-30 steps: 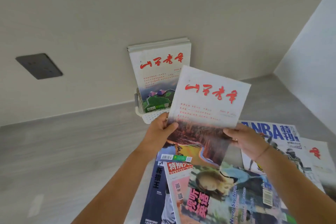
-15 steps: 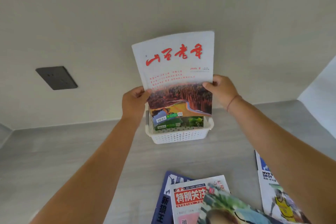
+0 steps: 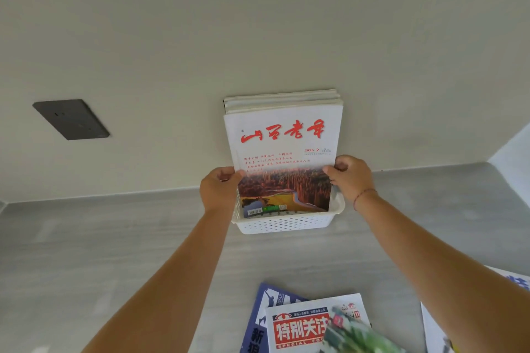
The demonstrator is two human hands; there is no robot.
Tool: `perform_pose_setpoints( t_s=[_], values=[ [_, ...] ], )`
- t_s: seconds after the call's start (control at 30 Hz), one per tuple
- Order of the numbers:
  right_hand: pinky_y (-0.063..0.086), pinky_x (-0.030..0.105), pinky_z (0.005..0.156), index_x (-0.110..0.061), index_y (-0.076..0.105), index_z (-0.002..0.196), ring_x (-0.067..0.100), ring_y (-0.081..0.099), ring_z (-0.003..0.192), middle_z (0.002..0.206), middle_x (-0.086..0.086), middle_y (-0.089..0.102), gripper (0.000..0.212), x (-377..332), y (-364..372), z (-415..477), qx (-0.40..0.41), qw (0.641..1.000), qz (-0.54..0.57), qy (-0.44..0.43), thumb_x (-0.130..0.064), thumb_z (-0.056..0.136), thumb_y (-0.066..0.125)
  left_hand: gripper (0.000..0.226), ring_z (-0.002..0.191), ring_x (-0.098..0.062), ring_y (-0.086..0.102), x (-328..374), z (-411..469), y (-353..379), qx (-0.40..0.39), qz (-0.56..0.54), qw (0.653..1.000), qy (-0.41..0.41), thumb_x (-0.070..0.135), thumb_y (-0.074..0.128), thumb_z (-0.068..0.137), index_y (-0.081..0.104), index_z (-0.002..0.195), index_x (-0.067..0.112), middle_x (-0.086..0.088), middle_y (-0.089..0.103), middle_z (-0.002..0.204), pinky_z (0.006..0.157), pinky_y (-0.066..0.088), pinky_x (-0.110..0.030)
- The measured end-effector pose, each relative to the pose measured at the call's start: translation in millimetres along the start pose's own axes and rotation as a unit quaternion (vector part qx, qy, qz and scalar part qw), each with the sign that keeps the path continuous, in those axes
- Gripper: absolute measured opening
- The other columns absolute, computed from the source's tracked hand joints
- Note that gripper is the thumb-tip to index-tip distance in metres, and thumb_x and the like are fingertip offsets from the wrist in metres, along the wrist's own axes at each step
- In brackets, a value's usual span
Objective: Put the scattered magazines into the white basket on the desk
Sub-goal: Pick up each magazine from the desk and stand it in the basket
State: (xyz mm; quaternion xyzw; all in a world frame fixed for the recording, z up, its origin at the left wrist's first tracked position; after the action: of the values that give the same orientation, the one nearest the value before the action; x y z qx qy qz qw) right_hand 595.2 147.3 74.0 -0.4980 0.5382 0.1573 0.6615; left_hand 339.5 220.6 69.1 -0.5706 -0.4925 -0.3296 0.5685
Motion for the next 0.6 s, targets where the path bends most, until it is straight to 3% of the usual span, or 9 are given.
perform_pose_setpoints(
  t_s=[0.1, 0.2, 0.33, 0.47, 0.6],
  values=[
    [0.052, 0.037, 0.084, -0.011, 0.058, 0.104, 0.022, 0.064, 0.089, 0.099, 0.006, 0.068, 0.029, 0, 1, 5, 0.018, 1.0, -0.007, 0.008, -0.023, 0.08, 0.069, 0.032, 0.086, -0.018, 0.063, 1, 3, 0, 0.015, 0.006, 1.0, 0.005, 0.03, 0.076, 0.072, 0.061, 0.099, 0.02, 0.006, 0.067, 0.094, 0.075, 0.049, -0.03],
    [0.049, 0.036, 0.087, -0.013, 0.054, 0.119, 0.023, 0.062, 0.098, 0.109, 0.004, 0.065, 0.041, 0, 5, 8, 0.007, 0.999, -0.03, 0.016, -0.024, 0.082, 0.067, 0.045, 0.097, -0.02, 0.064, -1, 0, 4, -0.01, 0.004, 1.0, 0.01, 0.028, 0.071, 0.079, 0.059, 0.121, 0.015, -0.001, 0.069, 0.109, 0.085, 0.053, -0.035],
    [0.049, 0.032, 0.083, -0.008, 0.065, 0.102, 0.028, 0.065, 0.096, 0.105, 0.01, 0.071, 0.018, -5, 12, 11, 0.017, 0.998, -0.052, -0.014, -0.015, 0.086, 0.06, 0.024, 0.089, -0.015, 0.064, 2, -4, 13, -0.01, 0.004, 0.999, 0.044, 0.022, 0.062, 0.087, 0.069, 0.109, 0.016, -0.003, 0.072, 0.107, 0.063, 0.044, -0.015],
    [0.047, 0.027, 0.079, -0.005, 0.066, 0.1, 0.029, 0.064, 0.094, 0.108, 0.012, 0.07, 0.018, -10, 11, 15, 0.047, 0.994, -0.094, -0.037, -0.014, 0.089, 0.055, 0.023, 0.084, -0.011, 0.06, 7, -3, 16, 0.004, -0.003, 0.999, 0.032, 0.02, 0.062, 0.087, 0.069, 0.108, 0.015, -0.003, 0.072, 0.107, 0.061, 0.043, -0.012],
    [0.045, 0.025, 0.078, -0.006, 0.062, 0.107, 0.028, 0.063, 0.099, 0.113, 0.011, 0.068, 0.021, -12, 13, 13, 0.019, 0.996, -0.08, -0.034, -0.015, 0.09, 0.054, 0.016, 0.079, -0.01, 0.058, 5, -3, 14, -0.006, 0.011, 0.999, 0.037, 0.023, 0.062, 0.087, 0.069, 0.1, 0.016, -0.005, 0.071, 0.107, 0.059, 0.039, -0.013]
  ],
)
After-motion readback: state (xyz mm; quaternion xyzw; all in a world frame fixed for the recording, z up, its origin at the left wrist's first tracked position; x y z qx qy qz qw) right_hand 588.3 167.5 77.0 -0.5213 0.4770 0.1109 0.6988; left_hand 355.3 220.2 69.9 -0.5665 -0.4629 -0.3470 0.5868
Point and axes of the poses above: each hand's wrist, its own z-axis towards the middle knuckle, its own y-axis out of the palm, x = y × z, the point moved 2 cm from there along z, towards the middle knuckle
